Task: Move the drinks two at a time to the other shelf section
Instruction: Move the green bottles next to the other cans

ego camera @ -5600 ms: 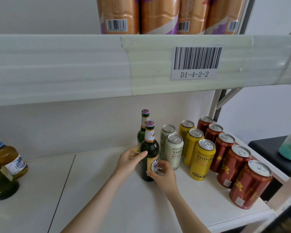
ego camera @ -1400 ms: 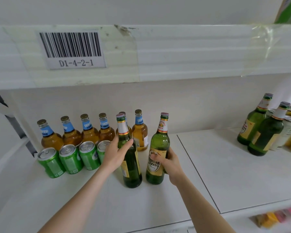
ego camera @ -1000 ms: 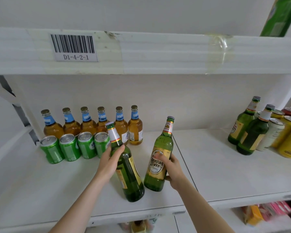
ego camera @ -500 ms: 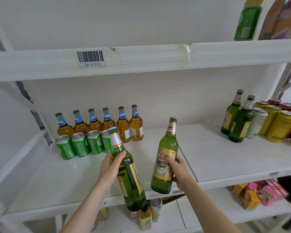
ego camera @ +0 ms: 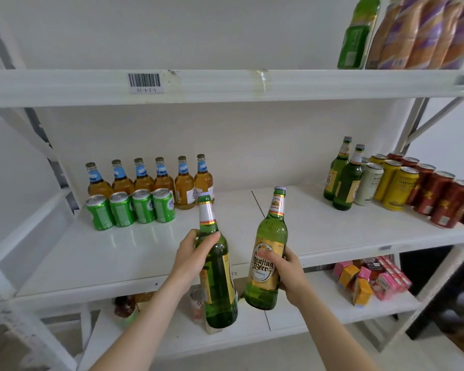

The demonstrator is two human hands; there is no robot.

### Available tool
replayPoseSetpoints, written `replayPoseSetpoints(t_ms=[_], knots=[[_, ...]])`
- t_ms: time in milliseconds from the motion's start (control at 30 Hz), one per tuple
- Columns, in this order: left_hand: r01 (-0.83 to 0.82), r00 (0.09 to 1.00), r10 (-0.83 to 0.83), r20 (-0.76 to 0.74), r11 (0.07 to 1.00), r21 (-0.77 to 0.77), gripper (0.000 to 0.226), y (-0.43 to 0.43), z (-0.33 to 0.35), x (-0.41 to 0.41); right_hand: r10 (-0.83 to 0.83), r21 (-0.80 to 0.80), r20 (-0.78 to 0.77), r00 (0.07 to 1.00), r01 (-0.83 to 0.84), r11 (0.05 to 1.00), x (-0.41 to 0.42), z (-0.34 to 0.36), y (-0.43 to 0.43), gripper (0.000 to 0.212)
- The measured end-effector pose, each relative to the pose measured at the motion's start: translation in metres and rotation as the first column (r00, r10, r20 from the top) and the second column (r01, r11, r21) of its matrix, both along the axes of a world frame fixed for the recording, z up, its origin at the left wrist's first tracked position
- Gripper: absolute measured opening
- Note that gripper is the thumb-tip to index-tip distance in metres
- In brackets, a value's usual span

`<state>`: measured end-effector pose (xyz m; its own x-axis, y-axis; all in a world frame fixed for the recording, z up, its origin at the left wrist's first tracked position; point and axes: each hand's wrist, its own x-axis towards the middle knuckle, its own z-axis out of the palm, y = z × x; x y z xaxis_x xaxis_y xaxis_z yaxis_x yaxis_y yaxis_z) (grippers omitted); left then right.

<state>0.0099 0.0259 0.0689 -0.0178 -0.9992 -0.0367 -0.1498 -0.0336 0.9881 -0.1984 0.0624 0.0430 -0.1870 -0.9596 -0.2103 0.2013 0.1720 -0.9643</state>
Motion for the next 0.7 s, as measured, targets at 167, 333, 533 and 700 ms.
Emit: replayPoseSetpoints(t_ms=[167,333,533,700], knots=[[0.042,0.999,-0.042,0.013,0.999,-0.025,0.029,0.013,0.001,-0.048,-0.023,-0.016,-0.001,1.000,0.022,1.000,-0.044,0.003,0.018,0.026],[0.057,0.998,-0.057,0.000,0.998,-0.033,0.032,0.031,0.002,-0.117,-0.020,-0.020,-0.022,1.000,0.020,1.000,-0.110,0.007,0.037,0.027],[0.050,0.999,-0.050,-0.014,0.998,-0.038,0.027,0.050,0.001,-0.204,0.007,-0.009,-0.061,0.998,-0.008,1.000,-0.198,0.007,0.056,0.031],[0.052,0.998,-0.053,-0.015,0.998,-0.040,0.032,0.052,0.000,-0.265,0.009,-0.005,-0.086,0.996,-0.009,1.000,-0.264,0.002,0.057,0.033]])
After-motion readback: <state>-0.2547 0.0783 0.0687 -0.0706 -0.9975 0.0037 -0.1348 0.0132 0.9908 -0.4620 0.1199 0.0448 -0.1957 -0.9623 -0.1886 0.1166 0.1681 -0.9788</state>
